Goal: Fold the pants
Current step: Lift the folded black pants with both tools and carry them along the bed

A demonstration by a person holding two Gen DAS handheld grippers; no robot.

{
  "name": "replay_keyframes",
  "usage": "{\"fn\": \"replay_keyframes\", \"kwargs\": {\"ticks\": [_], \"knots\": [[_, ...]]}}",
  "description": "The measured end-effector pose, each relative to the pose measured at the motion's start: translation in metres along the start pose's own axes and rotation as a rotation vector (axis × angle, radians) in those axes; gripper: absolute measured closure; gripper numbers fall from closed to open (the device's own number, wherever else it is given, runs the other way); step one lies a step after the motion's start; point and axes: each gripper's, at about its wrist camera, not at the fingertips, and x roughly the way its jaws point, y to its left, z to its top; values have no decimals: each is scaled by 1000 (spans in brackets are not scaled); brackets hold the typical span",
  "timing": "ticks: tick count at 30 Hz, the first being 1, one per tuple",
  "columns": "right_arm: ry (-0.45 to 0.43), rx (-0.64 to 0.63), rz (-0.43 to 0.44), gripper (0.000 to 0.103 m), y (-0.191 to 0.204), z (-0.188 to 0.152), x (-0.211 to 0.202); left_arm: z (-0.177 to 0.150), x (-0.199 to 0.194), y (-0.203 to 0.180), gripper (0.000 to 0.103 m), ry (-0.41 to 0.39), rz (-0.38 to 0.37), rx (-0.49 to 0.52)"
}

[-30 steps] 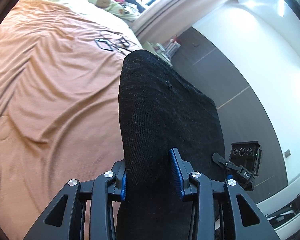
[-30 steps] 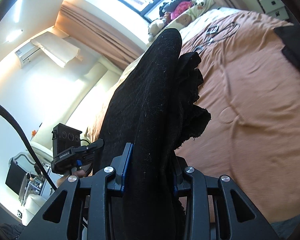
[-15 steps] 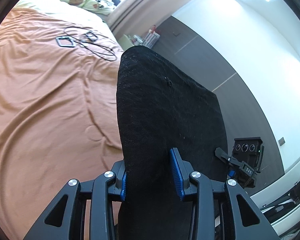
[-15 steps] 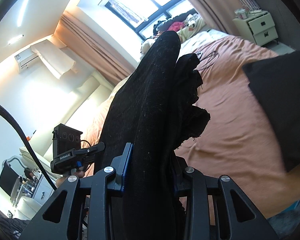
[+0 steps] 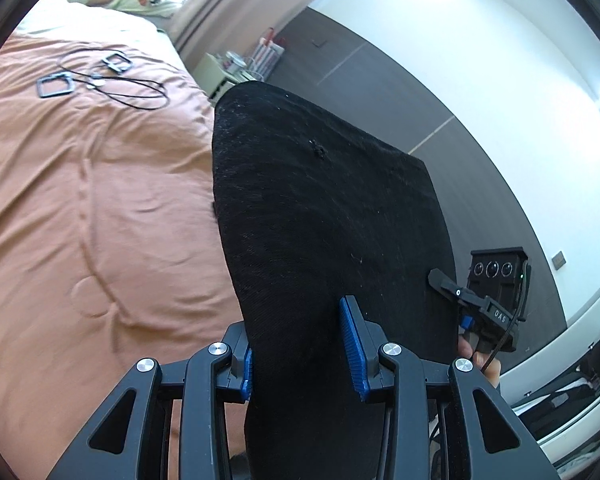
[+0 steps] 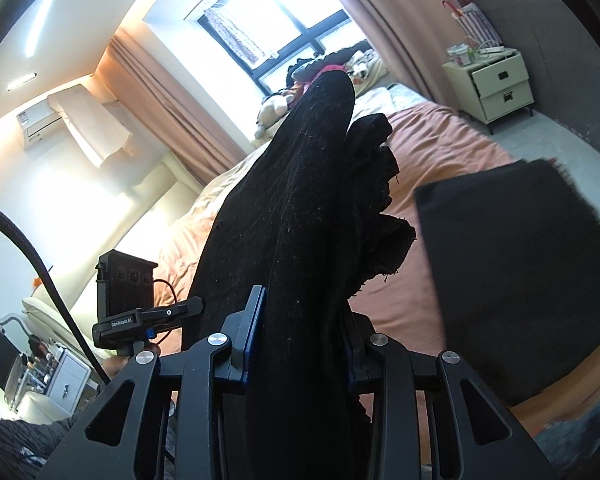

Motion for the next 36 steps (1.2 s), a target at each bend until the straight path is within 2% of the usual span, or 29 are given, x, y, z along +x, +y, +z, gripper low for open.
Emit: {"fn": "replay_keyframes", "kwargs": {"ticks": [16,23,29,36], "knots": [[15,-58,-72,73,-19,38,-47,31,115,-43,64,69,-52,41],[42,-80,-127,73,-24,56,-59,47,167,-54,64,103,-45,57],[89,-107,-153,73,-24,76,-55,55,203,-43,64,127,-73,36],[177,-179,-164,74,-8,103,-34,55,221,-22,64,123,-80,-12]]}}
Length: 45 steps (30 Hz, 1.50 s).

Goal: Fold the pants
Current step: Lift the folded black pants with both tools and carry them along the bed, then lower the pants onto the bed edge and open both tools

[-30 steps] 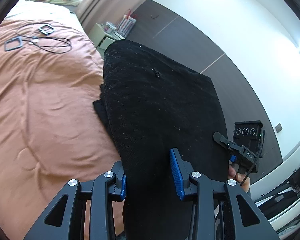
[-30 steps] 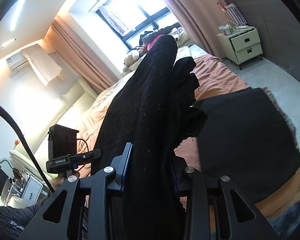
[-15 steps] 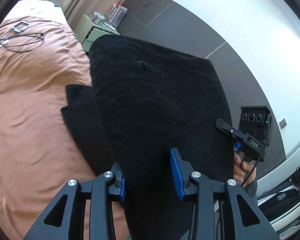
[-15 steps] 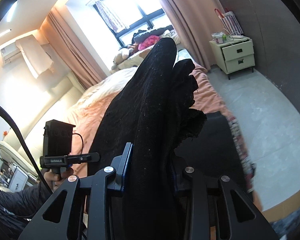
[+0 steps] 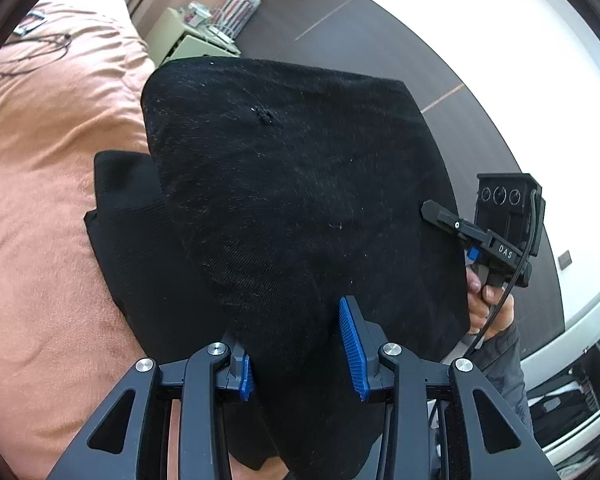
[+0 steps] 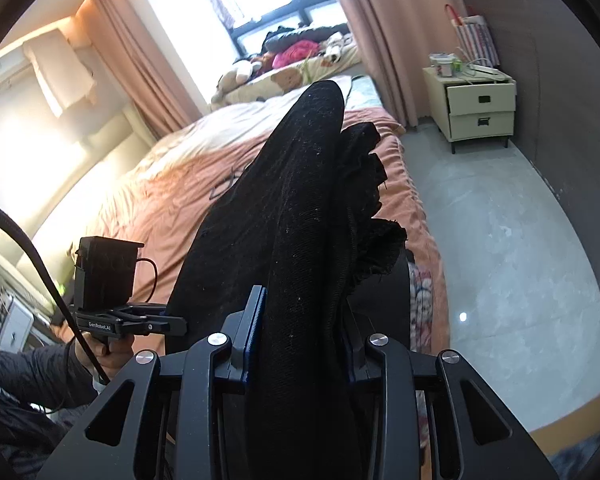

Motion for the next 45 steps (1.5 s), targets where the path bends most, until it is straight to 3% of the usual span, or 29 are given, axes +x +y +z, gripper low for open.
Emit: {"fn": "replay_keyframes", "kwargs": {"ticks": [2,4,5,7,9,18,25,29,33,45], "knots": [[17,-11,-10,73,-1,8,8,-2,4,6,64,-10,15,-5],[57,29,-61,66,-13,12,23,-4,15,15,57,7,48,-19],[88,66,-113,59,-20,11,33,-6,23,23,57,30,61,-44],[154,142,-214,57,-34,1,51,-11,35,46,57,69,87,-119],[170,200,-274,57,-40,-10,54,-14,32,55,57,68,78,-130],[-22,169,-324,57,20,-13,-14,-6,11,61,56,27,95,-124],[47,71,-377,57,72,-16,3,3,9,66,56,0,116,-131],[115,104,-487,64,62,-7,32,6,18,71,56,11,142,-127],[126,178,-556,69,48,-3,41,14,28,71,56,31,140,-123],[107,340,-570,69,7,6,82,37,40,58,59,12,164,-107]]}}
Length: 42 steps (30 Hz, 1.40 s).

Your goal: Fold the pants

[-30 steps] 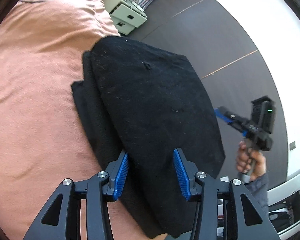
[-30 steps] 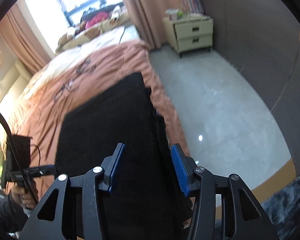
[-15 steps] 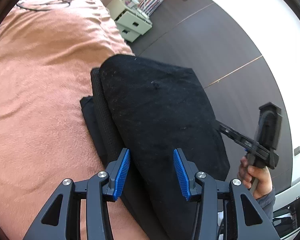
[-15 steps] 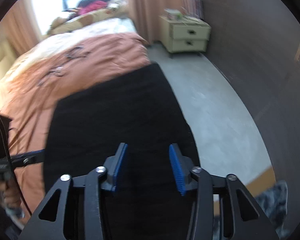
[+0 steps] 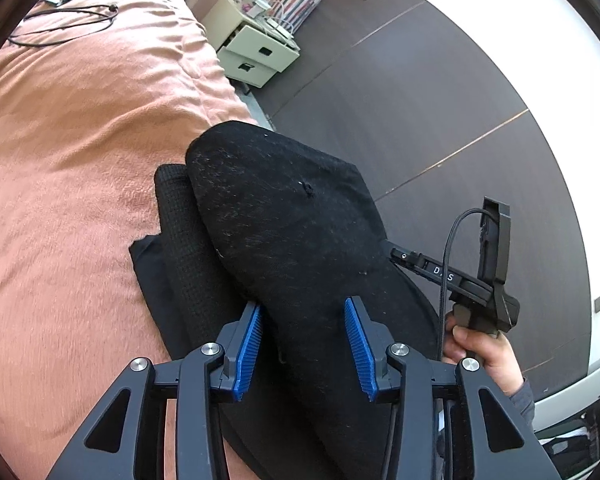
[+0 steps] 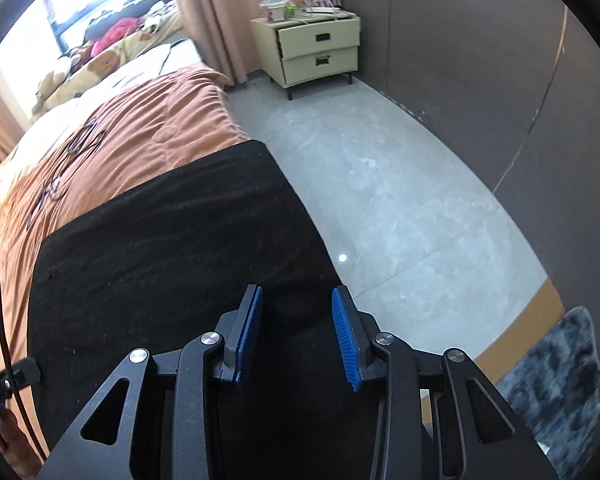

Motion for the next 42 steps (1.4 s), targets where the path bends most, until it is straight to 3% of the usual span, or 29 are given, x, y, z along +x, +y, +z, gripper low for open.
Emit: {"fn": "replay_keyframes", "kwargs": {"ticks": [5,11,18,23,32,34,35,36,38,42], "knots": [[7,17,-10,69,1,3,8,-2,-1,1,59,8,7,-6],[17,-9,-81,69,9,-5,-6,-16,-8,3,59,23,22,-7],[33,24,-133,69,-11,-32,-46,-27,-25,-13,59,42,48,33],[22,18,-158,69,5,-50,-76,-35,-47,-32,58,51,55,86],[-43,24,-94,68,27,-83,-135,-52,-91,-75,49,46,95,209],[-64,17,-101,51,34,-89,-152,-55,-102,-83,48,39,107,240],[-76,12,-102,34,37,-91,-160,-54,-107,-87,47,37,118,254],[-91,9,-102,27,40,-95,-170,-54,-112,-90,44,33,128,267],[-106,6,-92,26,45,-102,-184,-56,-127,-100,37,8,145,303],[-136,-1,-91,21,58,-117,-208,-64,-163,-120,11,-62,175,372]]}}
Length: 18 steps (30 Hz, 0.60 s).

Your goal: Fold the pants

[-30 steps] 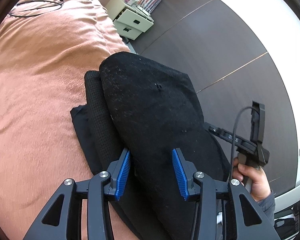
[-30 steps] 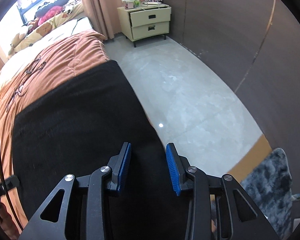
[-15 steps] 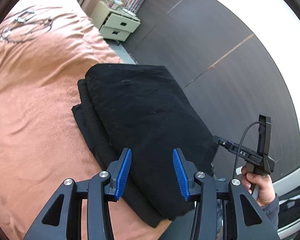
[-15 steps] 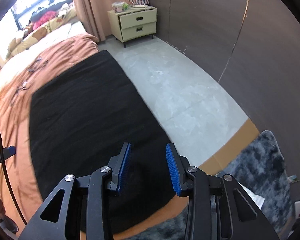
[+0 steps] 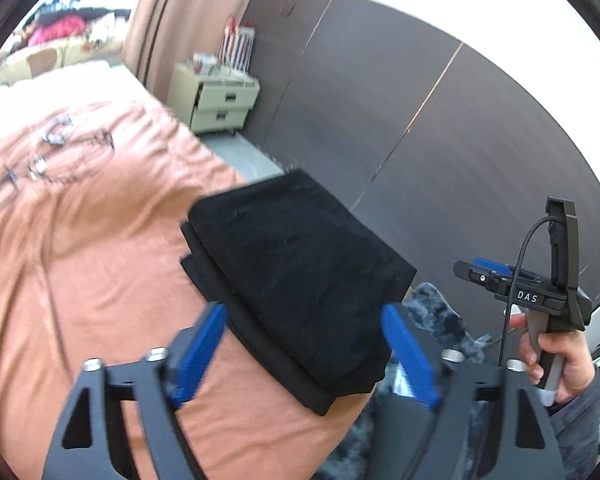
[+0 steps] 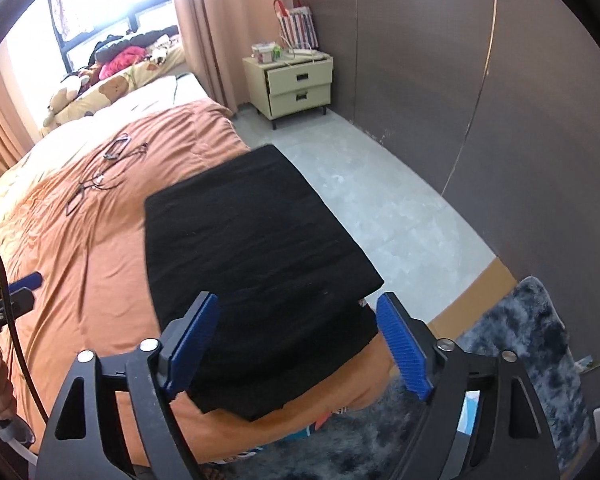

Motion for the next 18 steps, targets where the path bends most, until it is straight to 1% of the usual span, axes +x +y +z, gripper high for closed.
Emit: {"fn": "replay_keyframes", "kwargs": {"ticks": [1,4,6,11,13,16,18], "knots": [[-13,0,-3,21,3,-3,-9,0,-9,-3,7,-16,4,10],[-28,-4,-10,19,12,-17,-25,-1,-34,-10,2,-49,34,39],[-35,-7,-18,17,17,-23,-36,-4,-49,-14,1,-68,51,60],[-48,0,-30,10,26,-37,-56,-13,-80,-19,1,-88,75,83],[-60,-3,-35,8,32,-42,-66,-17,-92,-21,1,-95,90,96],[-76,-3,-50,1,42,-54,-82,-25,-113,-24,1,-108,118,118],[-91,-5,-47,1,49,-62,-92,-30,-124,-28,1,-115,119,142]]}}
